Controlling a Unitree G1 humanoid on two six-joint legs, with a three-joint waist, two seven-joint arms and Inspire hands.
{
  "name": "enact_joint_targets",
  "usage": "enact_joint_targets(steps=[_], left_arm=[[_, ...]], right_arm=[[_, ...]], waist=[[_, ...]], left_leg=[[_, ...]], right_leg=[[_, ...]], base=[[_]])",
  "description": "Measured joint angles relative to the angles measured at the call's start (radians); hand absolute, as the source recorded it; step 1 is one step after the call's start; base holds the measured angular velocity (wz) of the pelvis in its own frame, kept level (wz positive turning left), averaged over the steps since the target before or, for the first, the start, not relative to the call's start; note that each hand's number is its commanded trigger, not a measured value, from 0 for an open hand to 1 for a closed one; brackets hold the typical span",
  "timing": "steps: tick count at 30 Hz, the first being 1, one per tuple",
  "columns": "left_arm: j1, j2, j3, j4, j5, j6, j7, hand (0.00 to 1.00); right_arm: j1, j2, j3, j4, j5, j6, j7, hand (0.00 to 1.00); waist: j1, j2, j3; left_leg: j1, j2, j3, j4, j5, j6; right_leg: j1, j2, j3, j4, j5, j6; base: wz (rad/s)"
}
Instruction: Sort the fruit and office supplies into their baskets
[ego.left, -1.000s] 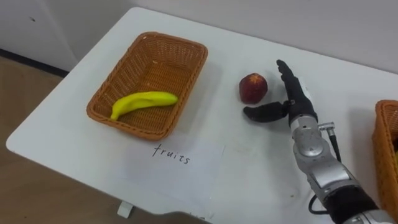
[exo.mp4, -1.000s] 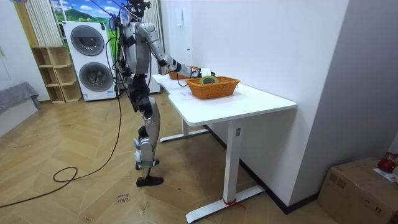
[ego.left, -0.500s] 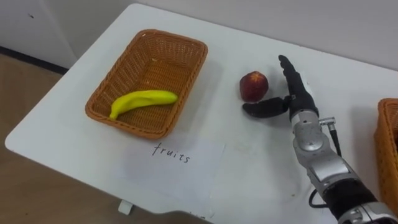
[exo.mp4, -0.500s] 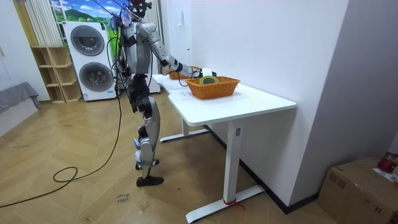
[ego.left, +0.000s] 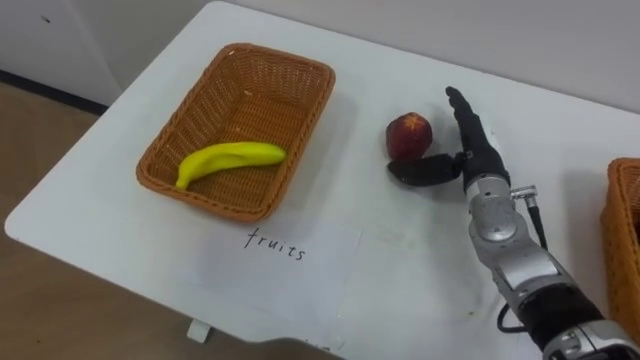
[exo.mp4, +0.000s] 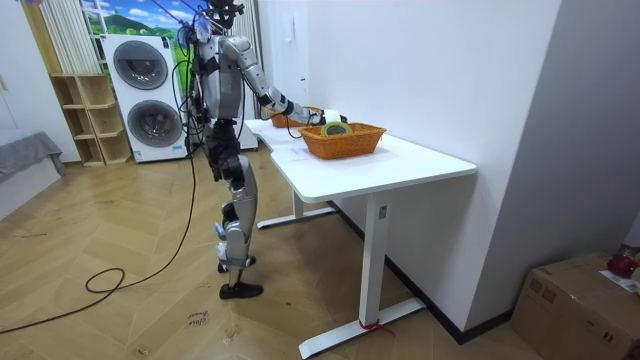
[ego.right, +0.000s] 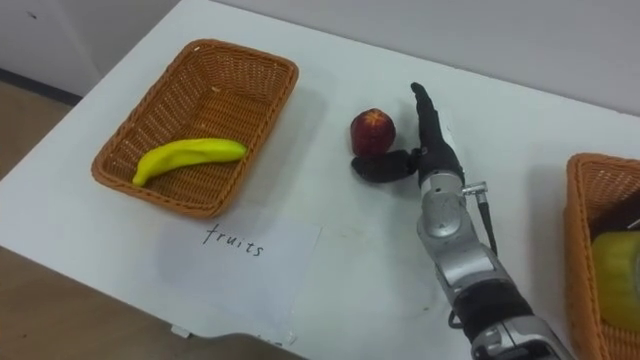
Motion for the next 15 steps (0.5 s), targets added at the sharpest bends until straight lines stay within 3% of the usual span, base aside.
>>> enact_joint_targets(steps=[15], left_arm=[[-0.002, 0.021, 0.0, 0.023, -0.038, 0.0, 0.0, 0.0]], right_arm=[[-0.009, -0.004, 0.041, 0.0, -0.031, 0.0, 0.009, 0.0]], waist=[[0.004, -0.009, -0.0005]], left_leg=[[0.004, 0.0, 0.0, 0.002, 0.001, 0.0]], right_leg=[[0.005, 0.0, 0.0, 0.0, 0.0, 0.0]], base=[[0.0]])
